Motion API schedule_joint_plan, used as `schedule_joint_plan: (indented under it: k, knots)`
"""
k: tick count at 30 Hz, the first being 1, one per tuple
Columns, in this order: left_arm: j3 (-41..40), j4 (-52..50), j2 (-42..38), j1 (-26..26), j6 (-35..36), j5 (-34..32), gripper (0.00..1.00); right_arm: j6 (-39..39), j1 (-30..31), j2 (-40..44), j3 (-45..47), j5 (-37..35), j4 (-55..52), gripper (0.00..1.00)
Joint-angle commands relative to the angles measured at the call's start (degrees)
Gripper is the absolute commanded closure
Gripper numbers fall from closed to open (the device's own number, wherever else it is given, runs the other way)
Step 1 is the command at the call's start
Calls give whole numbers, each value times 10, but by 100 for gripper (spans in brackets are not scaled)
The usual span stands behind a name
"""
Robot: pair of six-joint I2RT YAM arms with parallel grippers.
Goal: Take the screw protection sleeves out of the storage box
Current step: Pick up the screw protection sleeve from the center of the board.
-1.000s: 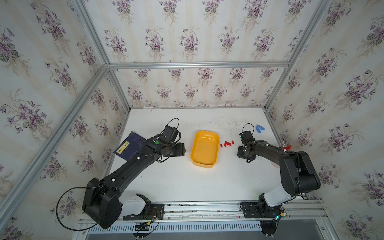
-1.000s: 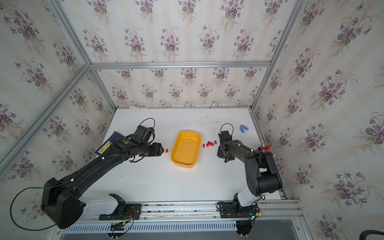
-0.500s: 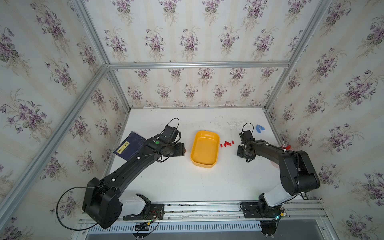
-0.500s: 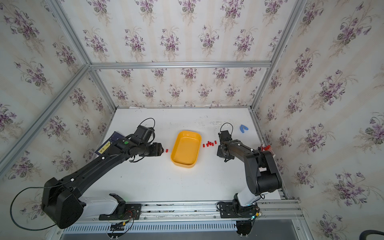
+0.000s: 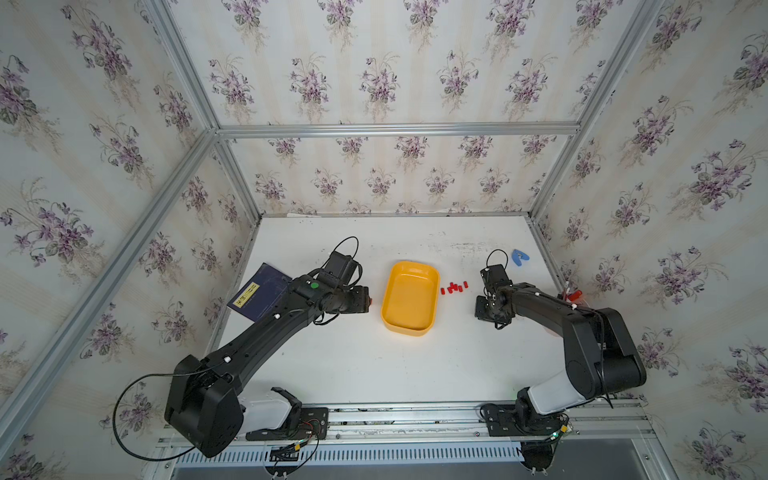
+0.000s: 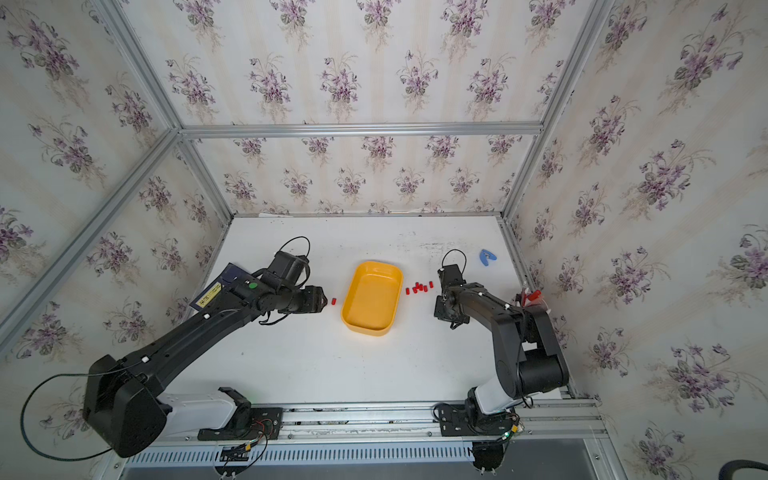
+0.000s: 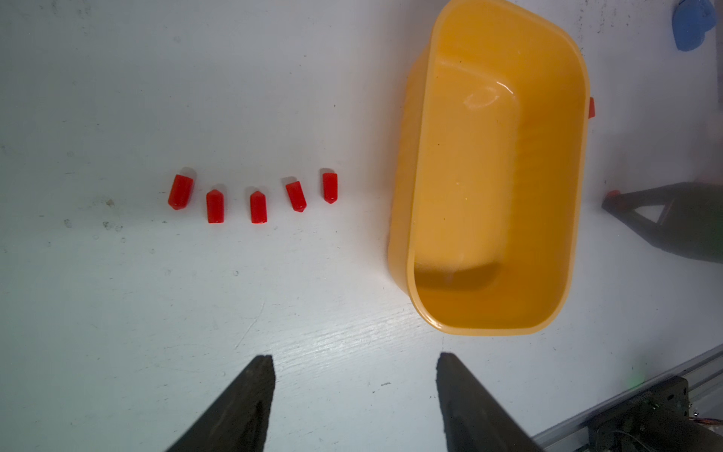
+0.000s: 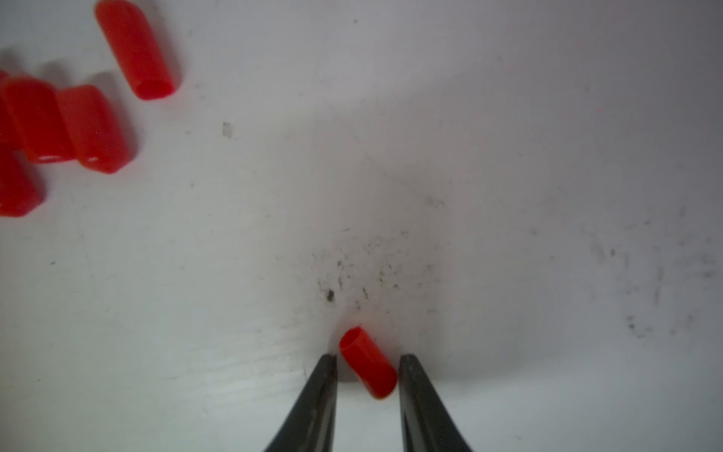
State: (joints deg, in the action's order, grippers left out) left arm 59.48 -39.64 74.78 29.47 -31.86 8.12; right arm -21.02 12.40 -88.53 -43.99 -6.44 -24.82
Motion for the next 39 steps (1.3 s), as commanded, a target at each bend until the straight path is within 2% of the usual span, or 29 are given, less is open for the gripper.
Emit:
schedule_joint_plan:
  k: [1, 15, 23, 39]
  knots:
    - [0, 4, -1, 0, 3, -2, 30, 1, 0, 1, 3, 20, 1, 67]
    - [-2, 6, 0, 1, 3, 0, 30, 26, 0, -27, -22, 5, 1, 73]
    - [-2, 6, 2, 1, 1, -4, 30, 32, 0, -28, -22, 25, 8, 83]
    - [0, 3, 6, 1, 5, -8, 30, 40, 0, -24, -46, 0, 18, 86]
